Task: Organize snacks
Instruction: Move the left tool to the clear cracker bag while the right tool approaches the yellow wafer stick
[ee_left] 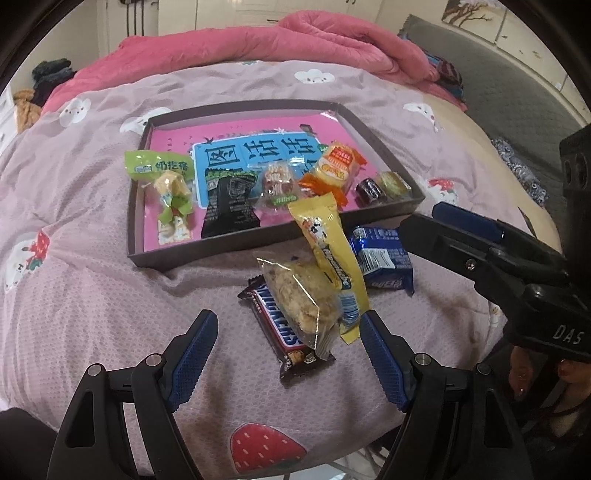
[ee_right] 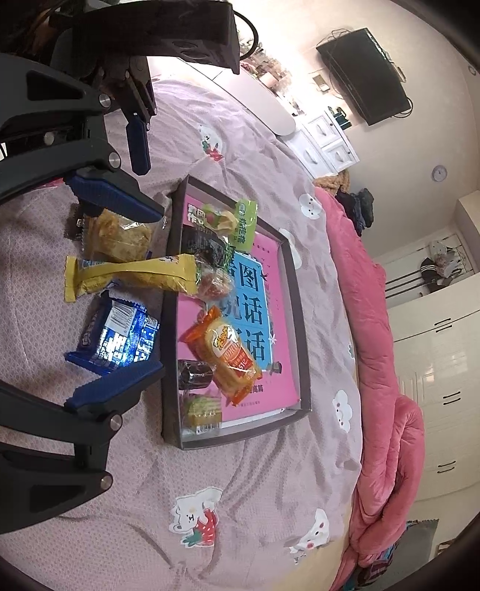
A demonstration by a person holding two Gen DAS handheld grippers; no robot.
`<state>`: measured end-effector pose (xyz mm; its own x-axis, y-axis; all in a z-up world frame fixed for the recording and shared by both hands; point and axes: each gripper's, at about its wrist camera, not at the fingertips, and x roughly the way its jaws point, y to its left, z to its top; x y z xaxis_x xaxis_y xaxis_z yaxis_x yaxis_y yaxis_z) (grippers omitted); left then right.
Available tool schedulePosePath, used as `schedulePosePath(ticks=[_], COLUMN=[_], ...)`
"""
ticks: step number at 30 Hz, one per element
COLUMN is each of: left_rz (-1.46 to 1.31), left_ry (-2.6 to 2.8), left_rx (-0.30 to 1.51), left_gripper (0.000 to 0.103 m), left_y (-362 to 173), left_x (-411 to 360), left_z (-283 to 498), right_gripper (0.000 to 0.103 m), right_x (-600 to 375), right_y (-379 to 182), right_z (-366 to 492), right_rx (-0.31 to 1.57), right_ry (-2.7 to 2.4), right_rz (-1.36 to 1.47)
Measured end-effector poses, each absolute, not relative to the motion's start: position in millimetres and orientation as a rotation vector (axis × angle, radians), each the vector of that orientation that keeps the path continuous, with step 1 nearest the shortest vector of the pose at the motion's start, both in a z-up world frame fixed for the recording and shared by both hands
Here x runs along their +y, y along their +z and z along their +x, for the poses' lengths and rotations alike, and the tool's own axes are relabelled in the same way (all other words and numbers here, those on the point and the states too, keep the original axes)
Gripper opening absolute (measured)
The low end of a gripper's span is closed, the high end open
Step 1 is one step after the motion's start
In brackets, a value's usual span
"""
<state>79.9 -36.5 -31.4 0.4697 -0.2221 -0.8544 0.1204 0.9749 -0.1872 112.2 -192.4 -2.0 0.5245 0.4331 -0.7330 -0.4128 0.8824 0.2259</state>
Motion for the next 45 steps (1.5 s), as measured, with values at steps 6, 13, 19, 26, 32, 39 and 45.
schedulePosePath(ticks=[6,13,19,26,32,39,45], left_rz=[-0.105,-0.101,-0.109,-0.143,-0.151,-0.154,-0.161], left_ry=[-0.215,-0.236,-0.251,-0.261,-0.285,-0.33,-0.332], left_rx=[1.065,1.075,1.074,1.062,1.071,1.076,1.081], left_gripper=[0.08,0.08,0.08,0.08,0.069,0.058,0.056], left_y=[-34.9,-42.0,-47.0,-47.5,-51.4,-54.4,-56.8], left_x=[-38.7,-44.5,-44.1,-37.4,-38.6,-44.3,-43.6], left_z=[81.4,87.5,93.5,98.9,101.5,106.6,109.8], right_gripper=[0.076,0.076,0.076,0.066,0.049,0.035,0.026], right_x=[-189.9,-182.7,-177.1,-169.1,-153.9,-147.9,-147.8], right_y=[-5.5,-16.6,-26.5,-32.2,-46.0,-56.5,-59.8], right_z=[115.2,121.6,129.3,139.6,146.3,152.2,153.5], right_rx=[0.903,0.953,0.981,0.987,1.025,1.051,1.059], right_ry=[0.519,0.538,0.535,0.572,0.611,0.625,0.626], right_rz=[0.031,0.024,0.011,0.001,-0.035,-0.049,-0.056])
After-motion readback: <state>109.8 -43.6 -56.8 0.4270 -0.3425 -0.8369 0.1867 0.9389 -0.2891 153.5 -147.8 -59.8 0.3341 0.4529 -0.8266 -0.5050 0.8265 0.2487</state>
